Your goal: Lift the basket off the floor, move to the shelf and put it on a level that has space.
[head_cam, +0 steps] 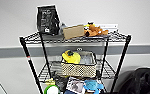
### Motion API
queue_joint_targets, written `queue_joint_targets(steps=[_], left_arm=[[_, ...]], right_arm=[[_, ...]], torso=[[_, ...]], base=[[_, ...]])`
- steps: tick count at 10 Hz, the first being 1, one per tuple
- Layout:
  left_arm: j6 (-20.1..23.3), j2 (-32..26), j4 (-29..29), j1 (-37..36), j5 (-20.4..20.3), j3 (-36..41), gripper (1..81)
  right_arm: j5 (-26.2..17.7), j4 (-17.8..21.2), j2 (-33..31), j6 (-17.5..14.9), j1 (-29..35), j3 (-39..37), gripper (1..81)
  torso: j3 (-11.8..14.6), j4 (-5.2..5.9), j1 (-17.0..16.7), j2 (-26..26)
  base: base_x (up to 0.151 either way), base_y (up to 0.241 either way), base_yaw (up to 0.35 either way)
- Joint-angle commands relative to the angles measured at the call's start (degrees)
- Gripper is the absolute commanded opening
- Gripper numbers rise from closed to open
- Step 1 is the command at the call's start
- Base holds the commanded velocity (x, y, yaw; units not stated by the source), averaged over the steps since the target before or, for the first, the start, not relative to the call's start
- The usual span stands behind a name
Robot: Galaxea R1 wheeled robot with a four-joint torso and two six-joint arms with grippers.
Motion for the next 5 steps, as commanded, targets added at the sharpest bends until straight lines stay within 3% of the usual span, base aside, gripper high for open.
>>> queue_joint_targets(steps=[1,5], left_arm=[[-0.1,4.5,7.4,2.3,-1.5,-5.5,81.1],[-0.1,12.6,11.0,7.6,-2.0,-16.3,81.1]], right_arm=[[-1.6,-8.5,3.1,-0.3,-2.0,-4.4,81.1],[-0.8,-16.2,13.5,-0.4,-10.3,-17.6,81.1]], torso=[[0.0,0.0,0.0,0.0],[0.0,0.0,-0.1,-0.1]], base=[[0.0,0.0,0.0],[0.0,0.0,0.0]])
